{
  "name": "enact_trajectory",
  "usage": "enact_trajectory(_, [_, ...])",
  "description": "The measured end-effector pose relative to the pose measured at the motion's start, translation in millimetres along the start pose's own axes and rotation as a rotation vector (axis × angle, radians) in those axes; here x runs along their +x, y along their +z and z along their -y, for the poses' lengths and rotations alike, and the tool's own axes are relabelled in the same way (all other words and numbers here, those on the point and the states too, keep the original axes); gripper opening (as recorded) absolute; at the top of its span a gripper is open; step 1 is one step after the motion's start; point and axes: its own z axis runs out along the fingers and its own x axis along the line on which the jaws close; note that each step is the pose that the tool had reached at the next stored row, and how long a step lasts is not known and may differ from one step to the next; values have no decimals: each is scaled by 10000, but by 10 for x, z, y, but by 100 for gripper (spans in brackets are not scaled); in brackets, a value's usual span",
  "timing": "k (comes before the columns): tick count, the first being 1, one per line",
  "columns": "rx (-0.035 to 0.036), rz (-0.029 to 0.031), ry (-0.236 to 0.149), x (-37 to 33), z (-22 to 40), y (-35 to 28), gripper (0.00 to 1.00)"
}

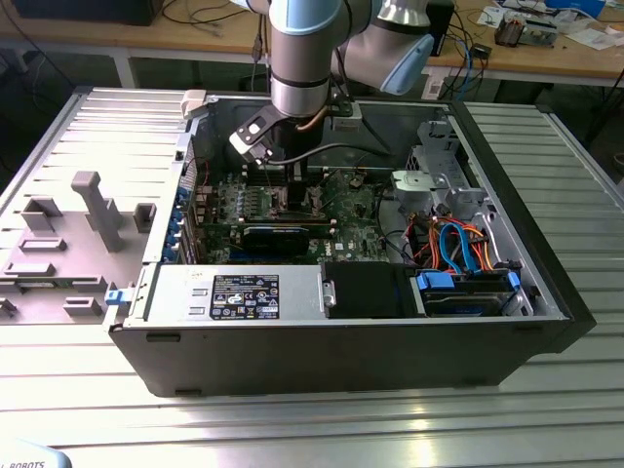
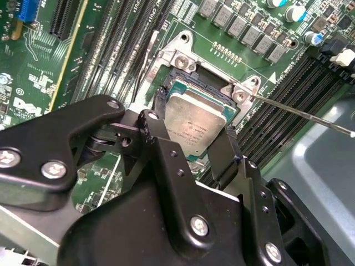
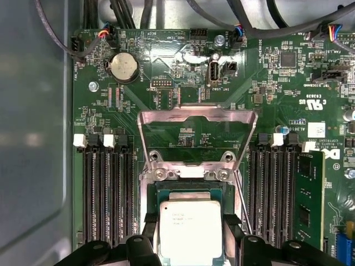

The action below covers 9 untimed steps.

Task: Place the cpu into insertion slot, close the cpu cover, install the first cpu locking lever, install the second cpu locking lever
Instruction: 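Place the cpu into insertion slot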

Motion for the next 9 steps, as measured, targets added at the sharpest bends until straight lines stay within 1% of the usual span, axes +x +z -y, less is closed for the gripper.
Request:
enact_trajectory(3, [1,-1,176,0,0,16,54])
enact_trajectory(9, [0,-2,176,-7,-8,30,54])
